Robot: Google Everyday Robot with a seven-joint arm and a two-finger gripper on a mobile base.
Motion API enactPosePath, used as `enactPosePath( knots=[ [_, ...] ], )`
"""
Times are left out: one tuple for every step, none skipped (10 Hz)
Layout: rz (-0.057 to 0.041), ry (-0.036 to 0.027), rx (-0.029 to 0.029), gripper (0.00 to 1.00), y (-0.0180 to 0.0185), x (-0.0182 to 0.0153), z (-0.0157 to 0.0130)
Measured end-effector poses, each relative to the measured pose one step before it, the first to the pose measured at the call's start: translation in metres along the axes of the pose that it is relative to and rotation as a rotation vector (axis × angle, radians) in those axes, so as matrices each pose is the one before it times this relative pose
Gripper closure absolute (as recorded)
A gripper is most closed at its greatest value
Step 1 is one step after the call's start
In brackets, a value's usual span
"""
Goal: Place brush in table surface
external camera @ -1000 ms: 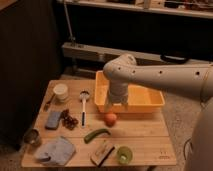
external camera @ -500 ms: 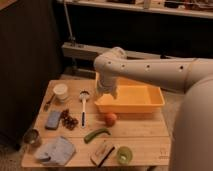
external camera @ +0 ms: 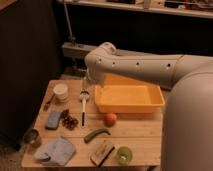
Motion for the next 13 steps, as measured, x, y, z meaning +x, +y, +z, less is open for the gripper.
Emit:
enactPosePath(
  knots=[
    [-0.0225,-0.02218,0.00544,0.35,0.00689,-0.00785,-0.00735],
    [-0.01544,-0.01336,0.00552,0.35,0.00875,-0.00572,-0.00025],
    [-0.00865,-0.00328,0.00362,0.35,0.00587,-0.00304,0.00294],
    [-0.01189,0.00723,0.00497,0.35,0.00708,-0.00283,0.01084],
    [-0.00497,0.00836,0.00606,0.35,0.00081,-0.00023,0.01033],
    [-0.00776,0.01281,0.00318,0.35,0.00266,0.0017,0.01586],
    [-0.00895,0.01609,0.0014,0.35,0.00323,0.00266,0.02135],
    [-0.01114,0.01621,-0.00174,0.35,0.00503,0.00242,0.02109],
    [-0.00964,0.01753,-0.00339,0.35,0.00669,0.00092,0.02156],
    [-0.01458,0.01288,-0.00203,0.35,0.00653,-0.00244,0.0159],
    [-0.01587,0.01236,0.00079,0.35,0.00738,-0.00404,0.01278],
    [-0.01249,0.00881,0.00321,0.35,0.00513,-0.00355,0.00631],
    [-0.00818,0.0107,0.00899,0.35,0.0019,-0.00171,0.00454]
  ],
)
